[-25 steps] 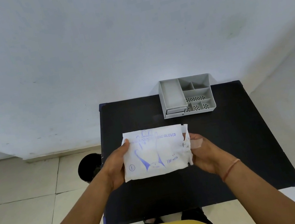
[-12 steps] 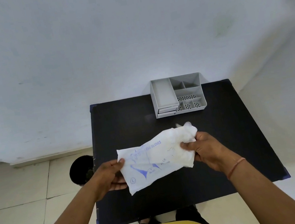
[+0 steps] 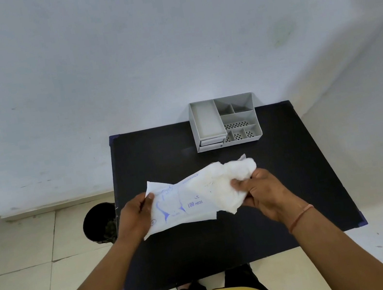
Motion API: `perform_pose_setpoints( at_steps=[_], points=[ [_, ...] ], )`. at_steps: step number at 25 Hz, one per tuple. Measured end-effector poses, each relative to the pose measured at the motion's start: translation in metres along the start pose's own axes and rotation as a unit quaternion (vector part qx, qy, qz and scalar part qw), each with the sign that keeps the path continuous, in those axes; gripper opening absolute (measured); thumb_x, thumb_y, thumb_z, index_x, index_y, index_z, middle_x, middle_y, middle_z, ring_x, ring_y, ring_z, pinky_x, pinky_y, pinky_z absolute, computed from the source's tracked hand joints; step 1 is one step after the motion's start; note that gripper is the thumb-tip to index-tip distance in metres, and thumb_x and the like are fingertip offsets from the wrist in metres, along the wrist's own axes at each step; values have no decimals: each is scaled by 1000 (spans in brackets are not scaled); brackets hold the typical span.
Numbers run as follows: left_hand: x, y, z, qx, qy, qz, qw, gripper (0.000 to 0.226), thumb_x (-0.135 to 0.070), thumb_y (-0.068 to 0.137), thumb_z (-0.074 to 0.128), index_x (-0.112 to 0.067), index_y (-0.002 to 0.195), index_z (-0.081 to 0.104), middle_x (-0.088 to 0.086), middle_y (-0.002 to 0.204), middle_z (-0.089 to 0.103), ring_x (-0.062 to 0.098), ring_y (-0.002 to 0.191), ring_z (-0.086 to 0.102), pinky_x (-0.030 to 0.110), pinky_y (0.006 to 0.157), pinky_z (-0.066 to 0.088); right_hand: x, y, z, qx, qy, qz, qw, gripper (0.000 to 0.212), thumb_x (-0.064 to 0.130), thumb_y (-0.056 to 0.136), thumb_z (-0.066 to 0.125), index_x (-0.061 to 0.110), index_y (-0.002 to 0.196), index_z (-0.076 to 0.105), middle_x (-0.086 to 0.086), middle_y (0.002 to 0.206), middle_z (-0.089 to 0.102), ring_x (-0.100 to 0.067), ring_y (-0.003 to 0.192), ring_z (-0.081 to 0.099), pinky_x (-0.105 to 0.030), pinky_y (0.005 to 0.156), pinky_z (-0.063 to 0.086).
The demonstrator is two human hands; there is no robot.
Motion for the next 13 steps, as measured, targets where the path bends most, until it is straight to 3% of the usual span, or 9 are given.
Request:
perform_pose_setpoints(
  at_steps=[4, 8, 13],
  points=[
    [4, 3, 9, -9, 44, 14, 999, 28, -36, 111, 51, -21, 98, 70, 2, 82, 71, 15, 76, 65, 24, 65, 46, -2, 2, 7, -64, 50, 21, 996, 26, -3, 99, 66, 4, 124, 69, -15, 118, 79, -31, 105, 78, -43, 73, 68],
    [7, 9, 12, 26, 3, -69, 997, 31, -40, 110, 52, -24, 96, 74, 3, 85, 72, 17, 78, 64, 28, 65, 45, 3, -3, 9, -41, 48, -12, 998, 26, 0, 100, 66, 5, 125, 71, -14, 121, 79, -29, 108, 78, -40, 74, 67],
    [18, 23, 4, 11, 171, 51, 984, 36, -39, 110, 51, -12, 100, 73, 10, 87, 77, 34, 81, 71, 37, 71, 47, 12, -4, 5, -42, 103, 13, 994, 23, -3, 99, 64, 5, 120, 70, -16, 117, 79, -29, 102, 78, -38, 72, 69]
  ],
)
Point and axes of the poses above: each hand's wrist, its own y-axis towards the middle knuckle, its own z-axis out of the palm, x = y × z, the point moved 1 cm from there along y, towards the middle knuckle
